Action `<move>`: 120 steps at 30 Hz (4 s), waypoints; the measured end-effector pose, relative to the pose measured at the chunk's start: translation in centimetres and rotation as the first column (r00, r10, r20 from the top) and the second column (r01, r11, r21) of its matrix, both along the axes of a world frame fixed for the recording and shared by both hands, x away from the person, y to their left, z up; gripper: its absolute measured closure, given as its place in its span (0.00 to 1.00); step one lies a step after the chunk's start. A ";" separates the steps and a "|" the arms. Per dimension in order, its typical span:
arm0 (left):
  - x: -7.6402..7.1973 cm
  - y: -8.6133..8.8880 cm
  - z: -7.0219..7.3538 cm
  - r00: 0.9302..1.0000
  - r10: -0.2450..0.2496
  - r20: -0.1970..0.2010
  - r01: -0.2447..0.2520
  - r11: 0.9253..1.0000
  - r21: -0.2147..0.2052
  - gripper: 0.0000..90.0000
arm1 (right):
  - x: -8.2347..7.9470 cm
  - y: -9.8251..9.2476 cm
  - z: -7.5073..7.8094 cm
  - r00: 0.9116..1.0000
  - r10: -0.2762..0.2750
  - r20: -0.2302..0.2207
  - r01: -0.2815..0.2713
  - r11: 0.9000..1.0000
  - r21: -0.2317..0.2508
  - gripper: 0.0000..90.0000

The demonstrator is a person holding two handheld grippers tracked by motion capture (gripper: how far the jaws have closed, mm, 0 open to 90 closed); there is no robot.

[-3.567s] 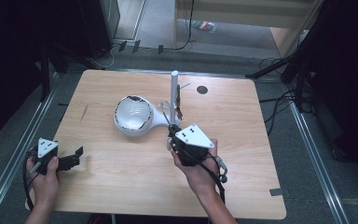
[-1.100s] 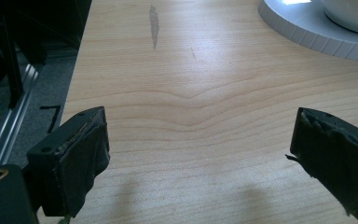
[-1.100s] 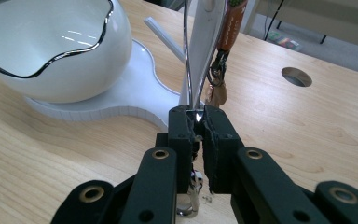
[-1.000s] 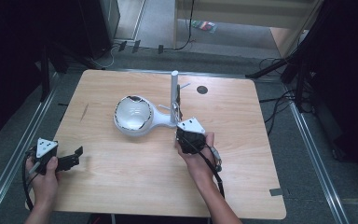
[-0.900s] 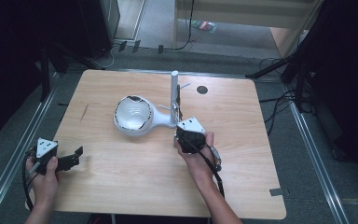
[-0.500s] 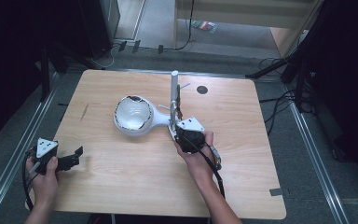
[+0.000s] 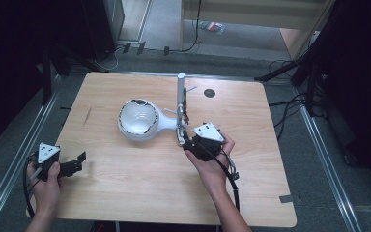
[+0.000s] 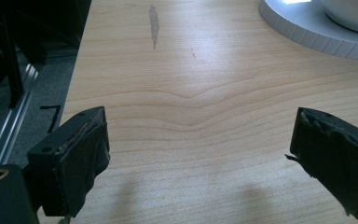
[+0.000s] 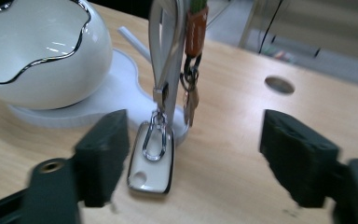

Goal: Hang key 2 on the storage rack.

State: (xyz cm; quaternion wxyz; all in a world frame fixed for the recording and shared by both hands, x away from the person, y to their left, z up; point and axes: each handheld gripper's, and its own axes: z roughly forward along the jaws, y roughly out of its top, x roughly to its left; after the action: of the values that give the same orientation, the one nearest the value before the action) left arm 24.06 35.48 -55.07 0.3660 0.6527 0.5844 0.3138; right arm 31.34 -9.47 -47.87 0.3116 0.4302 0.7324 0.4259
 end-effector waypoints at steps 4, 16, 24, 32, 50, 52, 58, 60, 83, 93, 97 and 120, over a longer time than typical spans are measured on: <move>0.0 0.0 0.0 1.000 0.001 0.001 -0.001 1.000 0.004 0.05 | -1.1 -0.5 0.0 1.000 0.020 0.019 -0.019 0.999 -0.036 0.00; 0.0 0.0 0.0 1.000 0.000 0.003 0.000 1.000 0.007 0.05 | -2.5 -2.4 -0.6 1.000 0.020 0.016 -0.020 1.000 -0.024 0.00; 0.0 -0.1 0.0 1.000 0.001 0.002 -0.001 1.000 0.008 0.05 | -2.9 -4.5 -0.8 1.000 -0.024 0.010 0.024 1.000 0.004 0.00; 0.0 -0.1 0.0 1.000 0.001 -0.001 -0.001 1.000 0.010 0.05 | -3.5 -6.2 -1.0 0.999 -0.031 0.021 0.031 0.999 0.009 0.00; 0.0 -0.1 0.0 1.000 0.000 0.009 0.000 1.000 0.011 0.05 | -5.2 -10.1 -2.6 0.996 -0.088 0.008 0.088 0.995 -0.045 0.00; -0.1 -0.1 0.0 1.000 -0.002 0.009 0.002 1.000 0.011 0.05 | -5.3 -10.5 -2.8 0.996 -0.095 0.005 0.095 0.994 -0.051 0.00; -0.1 -0.1 0.0 1.000 -0.007 0.018 0.007 1.000 0.010 0.05 | -5.8 -11.9 -3.0 0.993 -0.120 -0.003 0.120 0.992 -0.050 0.00; -0.1 -0.1 0.0 1.000 -0.007 0.018 0.007 1.000 0.010 0.05 | -6.0 -12.4 -3.1 0.991 -0.131 -0.007 0.130 0.990 -0.048 0.00; -0.2 -0.1 0.0 1.000 -0.009 0.022 0.009 1.000 0.012 0.05 | -6.0 -17.4 -4.8 0.974 -0.212 -0.076 0.213 0.977 0.005 0.00; -0.2 -0.1 0.0 1.000 -0.009 0.021 0.008 1.000 0.014 0.05 | -6.4 -20.0 -5.4 0.960 -0.263 -0.099 0.266 0.964 0.018 0.00; -0.2 -0.1 0.0 1.000 -0.009 0.020 0.008 1.000 0.014 0.05 | -6.7 -20.8 -5.7 0.954 -0.280 -0.107 0.283 0.959 0.018 0.00; -0.2 -0.1 0.0 1.000 -0.007 0.021 0.007 1.000 0.014 0.05 | -8.0 -24.0 -6.5 0.934 -0.332 -0.130 0.337 0.941 0.022 0.00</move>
State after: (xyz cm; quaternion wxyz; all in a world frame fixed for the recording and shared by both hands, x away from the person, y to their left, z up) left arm 23.83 35.34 -55.06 0.3689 0.6539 0.5760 0.3234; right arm 23.36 -33.51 -54.38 0.3236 0.5811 0.6570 0.3550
